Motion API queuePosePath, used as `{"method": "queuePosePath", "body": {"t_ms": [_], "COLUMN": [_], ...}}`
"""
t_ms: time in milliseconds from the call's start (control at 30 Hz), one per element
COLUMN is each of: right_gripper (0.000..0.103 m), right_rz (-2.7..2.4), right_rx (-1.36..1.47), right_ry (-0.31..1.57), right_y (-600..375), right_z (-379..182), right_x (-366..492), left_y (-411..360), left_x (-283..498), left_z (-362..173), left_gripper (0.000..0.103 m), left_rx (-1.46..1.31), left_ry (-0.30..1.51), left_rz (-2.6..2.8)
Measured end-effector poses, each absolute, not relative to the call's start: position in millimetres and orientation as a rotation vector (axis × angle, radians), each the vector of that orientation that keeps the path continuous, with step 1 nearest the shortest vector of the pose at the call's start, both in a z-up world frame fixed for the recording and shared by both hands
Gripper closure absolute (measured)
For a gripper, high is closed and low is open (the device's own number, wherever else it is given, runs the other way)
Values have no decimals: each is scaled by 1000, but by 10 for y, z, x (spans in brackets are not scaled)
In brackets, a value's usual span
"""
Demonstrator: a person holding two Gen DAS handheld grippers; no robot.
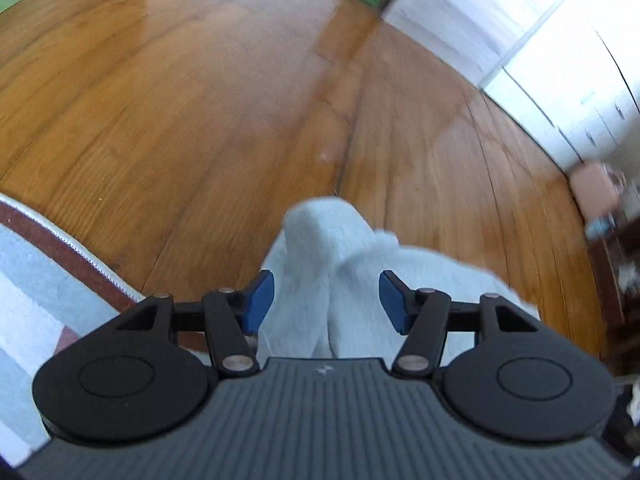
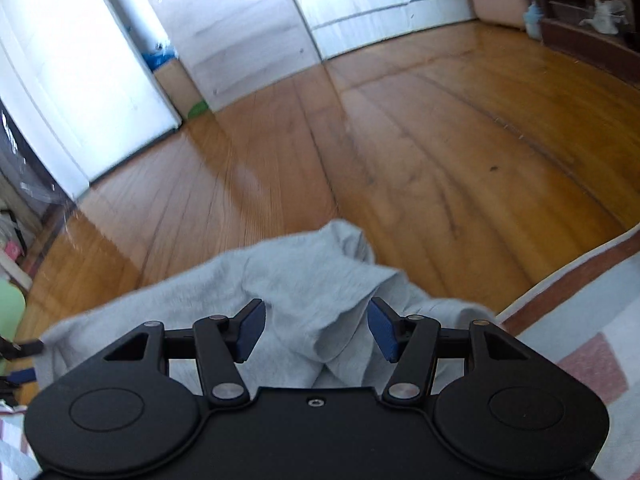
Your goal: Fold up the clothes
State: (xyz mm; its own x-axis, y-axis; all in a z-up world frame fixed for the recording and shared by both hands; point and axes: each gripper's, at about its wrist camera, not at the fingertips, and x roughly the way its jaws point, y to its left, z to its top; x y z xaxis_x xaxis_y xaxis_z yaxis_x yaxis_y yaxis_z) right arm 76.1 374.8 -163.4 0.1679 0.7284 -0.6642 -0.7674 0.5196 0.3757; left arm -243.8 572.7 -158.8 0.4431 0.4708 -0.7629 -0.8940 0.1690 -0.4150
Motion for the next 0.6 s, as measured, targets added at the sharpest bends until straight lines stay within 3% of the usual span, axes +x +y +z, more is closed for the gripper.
{"method": "queuePosePath", "body": {"t_ms": [233, 433, 500, 533, 600], "right_gripper": [33, 36, 61, 95, 100], "right_rz": [1057, 1054, 1070, 1072, 1041], "right_rx": [-352, -666, -687, -690, -683], "right_ry": [694, 447, 412, 403, 367], "right_y": [3878, 3980, 3984, 3984, 3971], "right_z": [-1735, -1897, -1898, -1883, -1821], "right_x": [533, 218, 192, 198, 212], "left_y": [5520, 5446, 5437, 5389, 5357], "left_x": [-2489, -2328, -2205, -2144, -2026], "left_z": [-1534, -1679, -1748, -1780, -1825], "left_gripper": [45, 46, 46, 45, 42], "left_rx": [-868, -869, -862, -855, -813], "left_ry": [623, 671, 706, 736, 796], "left_rz": [1049, 886, 845, 833, 823]}}
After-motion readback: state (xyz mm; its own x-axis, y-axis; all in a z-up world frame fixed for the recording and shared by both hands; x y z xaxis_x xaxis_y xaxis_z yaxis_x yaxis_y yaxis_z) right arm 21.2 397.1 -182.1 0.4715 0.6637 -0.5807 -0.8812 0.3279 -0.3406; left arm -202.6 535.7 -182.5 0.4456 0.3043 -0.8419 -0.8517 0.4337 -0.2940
